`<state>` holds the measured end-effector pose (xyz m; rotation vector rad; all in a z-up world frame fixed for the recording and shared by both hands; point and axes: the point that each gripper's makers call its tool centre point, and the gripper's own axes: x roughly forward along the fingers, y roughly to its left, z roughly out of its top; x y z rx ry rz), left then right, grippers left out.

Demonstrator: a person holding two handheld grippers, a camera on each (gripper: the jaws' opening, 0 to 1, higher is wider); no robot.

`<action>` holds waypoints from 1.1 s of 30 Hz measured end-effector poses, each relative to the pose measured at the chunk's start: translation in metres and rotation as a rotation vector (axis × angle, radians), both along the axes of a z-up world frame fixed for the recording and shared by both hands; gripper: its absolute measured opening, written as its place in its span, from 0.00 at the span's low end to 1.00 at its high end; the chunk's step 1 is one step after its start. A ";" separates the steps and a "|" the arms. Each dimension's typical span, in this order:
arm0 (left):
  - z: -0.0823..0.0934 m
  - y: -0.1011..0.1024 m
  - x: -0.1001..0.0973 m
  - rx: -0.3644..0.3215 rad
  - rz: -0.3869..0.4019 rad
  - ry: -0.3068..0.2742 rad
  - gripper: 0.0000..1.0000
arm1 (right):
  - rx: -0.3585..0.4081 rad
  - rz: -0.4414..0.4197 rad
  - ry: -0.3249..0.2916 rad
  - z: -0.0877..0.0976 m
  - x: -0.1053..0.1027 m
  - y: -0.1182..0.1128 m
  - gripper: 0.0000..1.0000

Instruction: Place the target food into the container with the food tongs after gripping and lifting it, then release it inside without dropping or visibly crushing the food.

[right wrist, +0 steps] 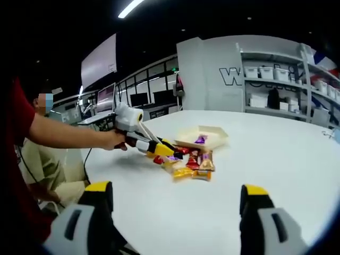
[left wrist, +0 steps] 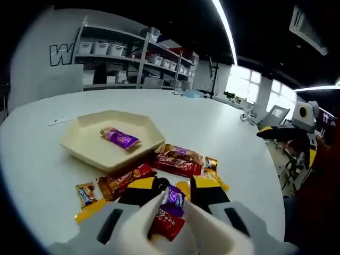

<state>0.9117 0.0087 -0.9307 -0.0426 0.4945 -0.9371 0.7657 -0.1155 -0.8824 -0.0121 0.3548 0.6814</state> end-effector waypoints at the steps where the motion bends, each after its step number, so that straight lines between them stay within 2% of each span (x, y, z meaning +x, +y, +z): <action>1: 0.000 0.000 -0.001 0.006 -0.005 -0.015 0.22 | 0.002 -0.001 -0.001 0.001 0.000 0.000 0.99; 6: 0.000 -0.002 0.001 0.035 0.004 -0.066 0.18 | 0.008 -0.008 -0.006 0.003 0.001 -0.002 0.99; 10: 0.001 0.001 0.001 0.033 0.019 -0.061 0.18 | 0.001 -0.005 -0.006 0.002 0.001 -0.001 0.99; 13: 0.009 0.003 0.002 0.007 0.033 -0.060 0.18 | 0.004 -0.001 -0.006 0.003 0.000 0.000 0.99; 15: 0.020 0.004 0.004 -0.008 0.043 -0.097 0.19 | 0.005 -0.002 -0.005 0.003 0.000 0.000 0.99; 17: 0.025 0.002 0.002 -0.041 0.035 -0.086 0.19 | 0.002 -0.002 -0.004 0.002 0.000 0.000 0.99; 18: 0.028 0.003 0.004 -0.037 0.037 -0.117 0.19 | 0.001 -0.001 -0.006 0.003 0.000 0.000 0.99; 19: 0.028 0.002 0.003 -0.032 0.030 -0.117 0.19 | 0.001 -0.001 -0.006 0.003 0.000 0.000 0.99; 20: 0.027 0.000 -0.001 -0.038 0.019 -0.090 0.19 | 0.002 -0.002 -0.008 0.003 0.000 0.001 0.99; 21: 0.029 0.000 -0.002 -0.007 0.002 -0.151 0.19 | 0.003 -0.002 -0.008 0.003 0.000 0.001 0.99; 22: 0.028 0.000 -0.002 0.001 0.004 -0.162 0.19 | 0.004 -0.002 -0.006 0.003 0.000 0.001 0.99; 23: 0.027 0.001 -0.003 0.000 0.012 -0.145 0.19 | 0.003 -0.003 -0.001 0.001 0.000 0.001 0.99; 25: 0.031 0.002 -0.001 -0.004 0.008 -0.191 0.19 | 0.000 -0.004 0.001 -0.001 -0.001 0.000 0.99; 28: 0.033 0.009 0.003 -0.005 0.045 -0.168 0.19 | 0.000 -0.002 0.001 -0.001 -0.002 0.000 0.99; 29: 0.033 0.010 0.005 0.004 0.053 -0.178 0.19 | 0.001 -0.002 0.001 -0.001 -0.002 0.000 0.99; 30: 0.035 0.014 0.009 0.028 0.061 -0.215 0.19 | 0.002 -0.002 0.003 -0.001 -0.003 0.000 0.99; 31: 0.036 0.012 0.007 0.014 0.054 -0.194 0.19 | -0.001 -0.003 0.003 -0.001 -0.003 -0.001 0.99; 32: 0.035 0.012 0.005 -0.012 0.070 -0.134 0.19 | -0.005 -0.003 0.001 -0.002 -0.003 -0.001 0.99; 33: 0.036 0.010 0.003 -0.032 0.064 -0.107 0.19 | -0.007 -0.003 0.000 -0.002 -0.003 -0.001 0.98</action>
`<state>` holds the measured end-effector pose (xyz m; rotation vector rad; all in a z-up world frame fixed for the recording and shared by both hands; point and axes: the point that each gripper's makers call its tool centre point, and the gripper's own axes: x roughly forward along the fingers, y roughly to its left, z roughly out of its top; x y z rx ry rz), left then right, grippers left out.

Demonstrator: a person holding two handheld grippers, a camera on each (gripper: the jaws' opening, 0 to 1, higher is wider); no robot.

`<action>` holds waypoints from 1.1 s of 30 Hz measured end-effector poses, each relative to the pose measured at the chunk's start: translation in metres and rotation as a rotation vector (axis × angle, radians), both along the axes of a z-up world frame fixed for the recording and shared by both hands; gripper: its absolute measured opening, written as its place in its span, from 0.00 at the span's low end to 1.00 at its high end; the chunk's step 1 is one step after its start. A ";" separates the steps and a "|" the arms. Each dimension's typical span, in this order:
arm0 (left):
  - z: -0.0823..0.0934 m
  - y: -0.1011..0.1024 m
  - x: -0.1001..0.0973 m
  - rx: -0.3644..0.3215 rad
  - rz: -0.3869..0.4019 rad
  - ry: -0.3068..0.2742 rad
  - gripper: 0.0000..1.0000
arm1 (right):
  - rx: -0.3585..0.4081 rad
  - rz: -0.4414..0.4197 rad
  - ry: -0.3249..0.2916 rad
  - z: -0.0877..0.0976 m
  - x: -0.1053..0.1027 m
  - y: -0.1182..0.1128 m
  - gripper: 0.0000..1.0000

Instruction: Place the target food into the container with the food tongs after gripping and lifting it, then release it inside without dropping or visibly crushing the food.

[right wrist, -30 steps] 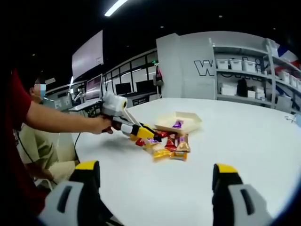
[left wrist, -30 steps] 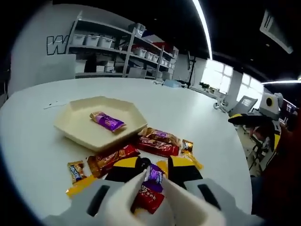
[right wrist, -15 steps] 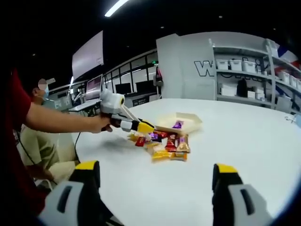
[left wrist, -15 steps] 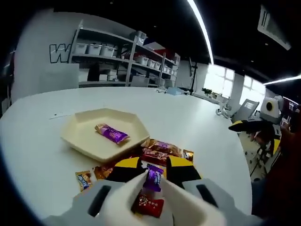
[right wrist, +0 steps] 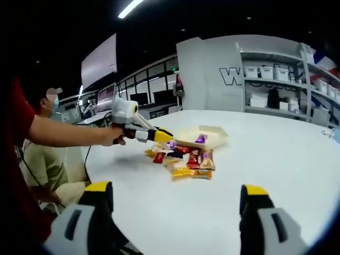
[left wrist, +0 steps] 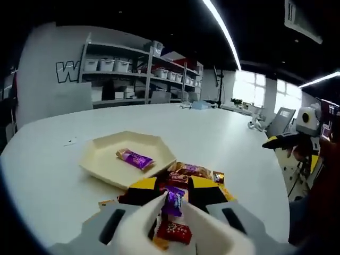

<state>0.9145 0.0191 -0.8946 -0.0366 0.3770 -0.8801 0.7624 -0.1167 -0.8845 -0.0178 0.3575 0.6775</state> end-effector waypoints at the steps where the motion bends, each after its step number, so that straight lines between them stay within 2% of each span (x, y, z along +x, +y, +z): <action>1: 0.005 0.002 0.004 0.022 0.002 -0.066 0.19 | 0.001 -0.001 0.002 0.000 0.000 0.000 0.99; 2: 0.008 0.002 0.007 0.044 -0.002 -0.098 0.19 | 0.003 -0.001 0.004 0.000 0.000 0.000 0.99; 3: 0.010 0.002 0.007 0.031 0.002 -0.077 0.19 | 0.003 -0.002 0.003 0.000 0.000 0.000 0.99; 5: 0.013 0.002 0.011 0.020 0.004 -0.078 0.19 | 0.002 -0.002 0.002 0.000 0.001 0.000 0.99; 7: 0.013 0.001 0.011 0.005 0.002 -0.027 0.19 | 0.002 -0.001 0.003 0.000 0.001 0.001 0.99; 19: 0.019 -0.002 0.029 0.005 0.006 -0.001 0.19 | -0.007 -0.015 0.012 -0.004 0.001 -0.005 0.99; 33: 0.022 -0.001 0.057 0.031 0.026 -0.002 0.20 | -0.005 -0.043 0.015 -0.004 0.002 -0.017 0.99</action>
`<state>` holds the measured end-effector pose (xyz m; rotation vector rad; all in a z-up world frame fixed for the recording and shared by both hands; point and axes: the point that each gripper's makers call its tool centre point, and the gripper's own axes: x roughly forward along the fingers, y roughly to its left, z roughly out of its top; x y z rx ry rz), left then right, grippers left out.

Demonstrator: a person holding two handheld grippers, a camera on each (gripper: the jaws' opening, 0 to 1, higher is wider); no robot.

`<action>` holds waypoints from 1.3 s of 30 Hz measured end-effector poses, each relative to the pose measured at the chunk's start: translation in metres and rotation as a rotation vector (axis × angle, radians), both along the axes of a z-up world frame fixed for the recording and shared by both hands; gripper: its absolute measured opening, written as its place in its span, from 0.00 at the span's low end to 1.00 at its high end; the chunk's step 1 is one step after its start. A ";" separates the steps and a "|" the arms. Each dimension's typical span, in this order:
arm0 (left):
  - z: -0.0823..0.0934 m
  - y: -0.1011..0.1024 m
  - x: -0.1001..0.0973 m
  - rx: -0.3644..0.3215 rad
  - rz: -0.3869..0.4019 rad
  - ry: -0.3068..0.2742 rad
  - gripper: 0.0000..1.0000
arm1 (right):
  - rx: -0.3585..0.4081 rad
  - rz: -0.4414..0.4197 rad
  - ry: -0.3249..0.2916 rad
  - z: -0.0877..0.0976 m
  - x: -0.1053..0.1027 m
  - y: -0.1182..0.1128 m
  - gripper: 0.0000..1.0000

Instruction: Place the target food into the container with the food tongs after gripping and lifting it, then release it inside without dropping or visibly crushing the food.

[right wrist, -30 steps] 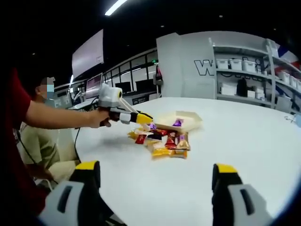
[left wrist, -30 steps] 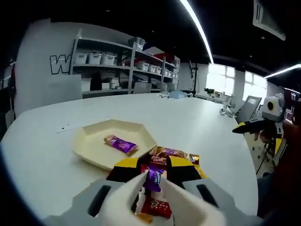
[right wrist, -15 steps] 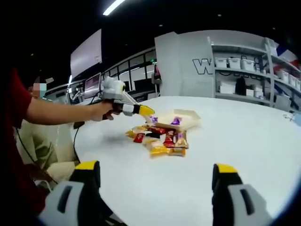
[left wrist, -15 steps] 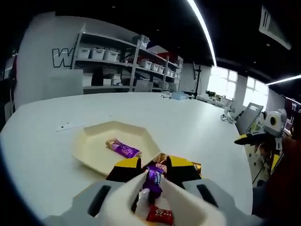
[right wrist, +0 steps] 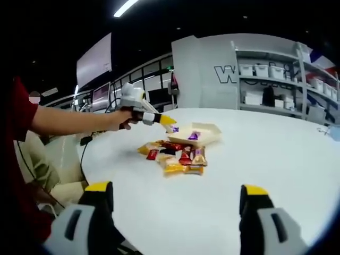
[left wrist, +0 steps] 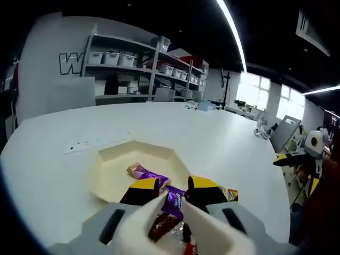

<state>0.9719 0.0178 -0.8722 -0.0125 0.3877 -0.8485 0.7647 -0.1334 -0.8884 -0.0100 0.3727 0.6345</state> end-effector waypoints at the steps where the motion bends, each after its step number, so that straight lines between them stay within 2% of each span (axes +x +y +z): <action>1: 0.001 0.000 0.002 -0.003 0.003 -0.011 0.20 | 0.000 -0.002 -0.001 0.000 0.000 -0.001 0.98; 3: 0.001 0.000 0.005 -0.017 0.009 0.000 0.20 | 0.001 -0.004 0.002 -0.001 0.000 -0.002 0.98; 6: -0.002 0.000 0.013 0.024 -0.002 -0.049 0.26 | -0.002 -0.004 0.008 -0.003 0.000 -0.002 0.98; 7: -0.004 0.002 0.013 0.007 0.032 0.002 0.27 | -0.002 -0.004 0.011 -0.004 0.000 -0.002 0.98; 8: 0.001 -0.001 0.013 -0.033 0.018 -0.010 0.27 | -0.005 -0.003 0.015 -0.006 0.000 -0.002 0.98; 13: 0.004 0.001 0.011 -0.007 0.018 -0.030 0.26 | -0.007 0.003 0.020 -0.007 0.000 0.000 0.98; 15: 0.004 0.002 0.010 -0.015 0.017 -0.019 0.26 | -0.007 0.003 0.017 -0.006 0.001 0.000 0.98; 23: 0.008 0.003 0.000 -0.019 0.001 -0.012 0.26 | -0.003 0.010 0.012 -0.004 0.001 0.004 0.99; 39: -0.003 0.004 -0.029 0.018 -0.044 -0.017 0.26 | -0.002 0.024 0.010 -0.003 -0.003 0.008 0.99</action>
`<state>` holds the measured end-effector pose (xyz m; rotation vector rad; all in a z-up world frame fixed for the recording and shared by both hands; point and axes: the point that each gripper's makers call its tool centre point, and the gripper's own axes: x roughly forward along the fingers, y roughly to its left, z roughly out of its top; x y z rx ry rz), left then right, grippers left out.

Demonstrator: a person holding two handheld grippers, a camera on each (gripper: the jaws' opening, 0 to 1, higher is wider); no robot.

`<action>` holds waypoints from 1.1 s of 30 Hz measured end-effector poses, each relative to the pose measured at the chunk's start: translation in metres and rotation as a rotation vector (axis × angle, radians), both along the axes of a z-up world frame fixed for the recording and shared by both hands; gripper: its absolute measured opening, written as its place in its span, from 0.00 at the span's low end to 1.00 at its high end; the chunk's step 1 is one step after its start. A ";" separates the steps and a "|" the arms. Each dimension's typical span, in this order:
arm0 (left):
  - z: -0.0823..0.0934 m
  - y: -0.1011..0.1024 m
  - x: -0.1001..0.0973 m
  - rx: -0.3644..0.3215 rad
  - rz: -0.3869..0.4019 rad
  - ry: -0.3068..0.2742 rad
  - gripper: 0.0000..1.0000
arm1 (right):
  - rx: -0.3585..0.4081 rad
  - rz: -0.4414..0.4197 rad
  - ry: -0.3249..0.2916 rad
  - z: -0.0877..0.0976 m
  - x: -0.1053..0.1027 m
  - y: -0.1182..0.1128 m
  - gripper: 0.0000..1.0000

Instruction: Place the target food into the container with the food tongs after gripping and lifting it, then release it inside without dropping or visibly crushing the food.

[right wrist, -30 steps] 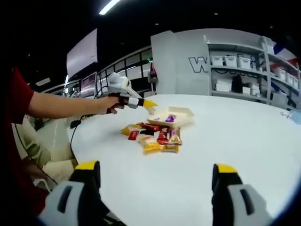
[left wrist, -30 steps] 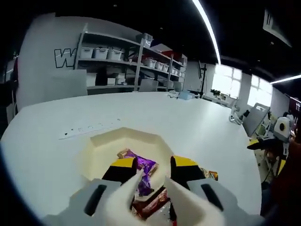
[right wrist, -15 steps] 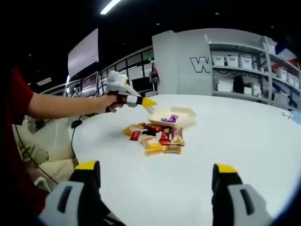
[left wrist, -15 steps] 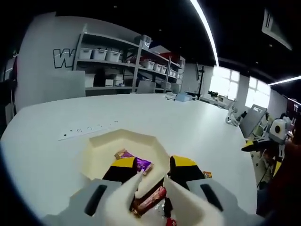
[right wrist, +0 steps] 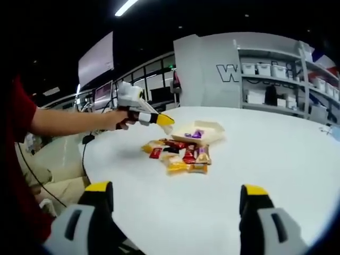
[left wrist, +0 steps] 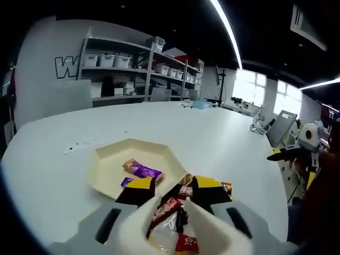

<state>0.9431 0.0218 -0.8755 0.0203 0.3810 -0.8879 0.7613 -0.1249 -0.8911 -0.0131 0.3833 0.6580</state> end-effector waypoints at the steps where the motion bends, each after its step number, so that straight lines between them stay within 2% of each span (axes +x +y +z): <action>1: -0.002 0.000 -0.004 0.004 -0.008 0.003 0.26 | 0.000 0.003 0.001 0.000 0.000 0.001 0.99; 4: -0.008 0.003 -0.009 0.021 -0.013 0.003 0.26 | -0.004 0.007 0.000 -0.001 0.000 0.002 0.99; 15: -0.017 0.006 -0.025 0.003 -0.025 0.040 0.26 | -0.008 0.020 0.009 -0.004 -0.003 0.007 0.99; 24: -0.031 0.003 -0.041 0.033 -0.062 0.035 0.25 | -0.002 0.022 0.011 -0.004 -0.003 0.009 0.98; 33: -0.039 0.005 -0.046 0.034 -0.069 0.058 0.25 | -0.006 0.027 0.013 -0.005 -0.004 0.010 0.98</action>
